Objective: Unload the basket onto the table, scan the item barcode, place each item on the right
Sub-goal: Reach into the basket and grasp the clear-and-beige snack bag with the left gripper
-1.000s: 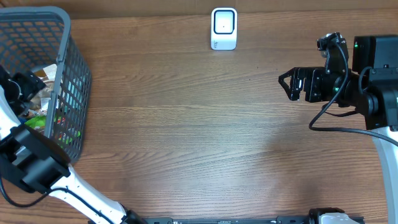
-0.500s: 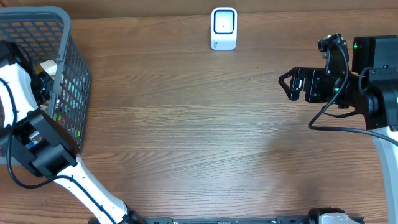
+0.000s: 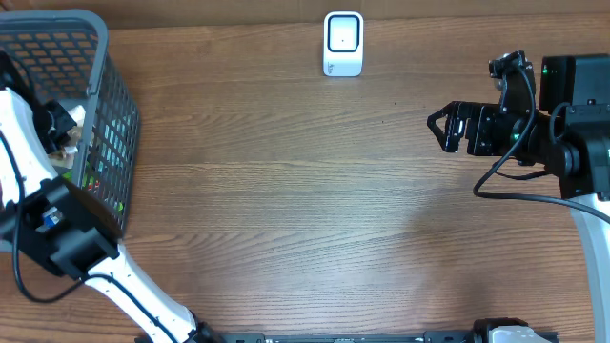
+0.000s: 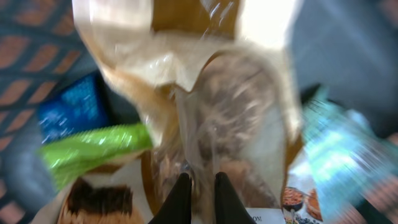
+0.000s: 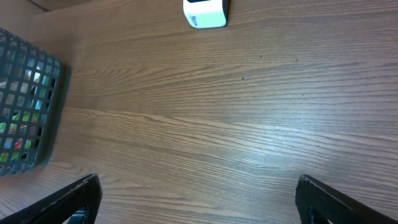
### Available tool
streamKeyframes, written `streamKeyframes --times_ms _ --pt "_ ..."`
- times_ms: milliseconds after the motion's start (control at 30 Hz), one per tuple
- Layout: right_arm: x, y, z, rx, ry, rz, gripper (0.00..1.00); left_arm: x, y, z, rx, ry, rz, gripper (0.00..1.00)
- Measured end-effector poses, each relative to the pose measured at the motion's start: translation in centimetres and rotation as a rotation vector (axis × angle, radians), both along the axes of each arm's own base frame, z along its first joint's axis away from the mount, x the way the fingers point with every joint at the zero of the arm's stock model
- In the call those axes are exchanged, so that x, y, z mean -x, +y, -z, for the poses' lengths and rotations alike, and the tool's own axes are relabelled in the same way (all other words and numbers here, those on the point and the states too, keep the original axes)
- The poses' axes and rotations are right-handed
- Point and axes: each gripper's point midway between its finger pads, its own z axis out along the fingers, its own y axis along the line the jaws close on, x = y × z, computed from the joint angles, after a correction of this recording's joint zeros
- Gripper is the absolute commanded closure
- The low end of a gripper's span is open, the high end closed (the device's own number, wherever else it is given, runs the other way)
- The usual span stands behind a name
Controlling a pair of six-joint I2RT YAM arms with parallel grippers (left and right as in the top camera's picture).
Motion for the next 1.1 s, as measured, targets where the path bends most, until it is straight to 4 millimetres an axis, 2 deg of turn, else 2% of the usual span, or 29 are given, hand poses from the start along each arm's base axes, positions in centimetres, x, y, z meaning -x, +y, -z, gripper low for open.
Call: streamKeyframes --times_ms 100,167,367,467,567,600,667,733,767,833,867,900,967,1000,1100 --pt "0.0 0.0 0.0 0.000 -0.001 -0.001 0.00 0.5 -0.9 -4.0 -0.012 -0.067 -0.007 0.96" --pt "-0.1 0.0 -0.1 0.000 -0.007 -0.001 0.00 0.7 -1.4 -5.4 -0.008 -0.096 -0.009 0.96" --pt "-0.4 0.0 -0.3 -0.001 -0.024 0.000 0.00 0.7 -2.6 -5.9 0.046 -0.120 0.003 0.96" --pt "-0.6 0.0 -0.5 -0.001 -0.033 -0.001 0.00 0.8 -2.9 -7.7 0.030 -0.160 0.008 0.96" --pt "-0.6 0.0 -0.5 -0.002 -0.035 0.000 0.00 1.2 -3.3 -12.4 -0.028 -0.259 0.008 0.96" --pt "-0.6 0.0 -0.5 -0.002 -0.035 0.000 0.00 1.9 -3.9 -15.9 -0.075 -0.335 0.006 0.96" --pt "-0.6 0.0 -0.5 -0.002 -0.035 0.000 0.00 3.5 -5.0 -21.4 -0.153 -0.453 0.012 0.96" --pt "-0.6 0.0 -0.5 -0.002 -0.036 -0.001 0.00 5.5 -6.4 -25.8 -0.217 -0.546 0.020 0.92" --pt "-0.6 0.0 -0.5 -0.002 -0.035 0.000 0.00 6.6 -7.2 -27.9 -0.249 -0.592 0.024 0.82" --pt "-0.7 0.0 -0.5 -0.002 -0.036 0.000 0.00 7.5 -7.8 -29.4 -0.270 -0.630 0.021 0.48" --pt "-0.7 0.0 -0.5 -0.002 -0.036 0.000 0.00 7.6 -7.9 -29.5 -0.274 -0.630 0.024 0.39" --pt "-0.7 0.0 -0.6 -0.002 -0.040 0.000 0.00 7.3 -7.7 -29.2 -0.267 -0.622 0.022 0.21" --pt "-0.7 0.0 -0.6 -0.002 -0.041 -0.001 0.00 6.3 -7.0 -27.5 -0.239 -0.585 0.018 0.06" --pt "-0.8 0.0 -0.6 -0.002 -0.042 0.000 0.00 5.0 -6.1 -25.3 -0.207 -0.540 0.011 0.00" --pt "-0.7 0.0 -0.5 -0.002 -0.036 -0.001 0.00 2.1 -4.0 -19.8 -0.135 -0.437 0.001 0.00"
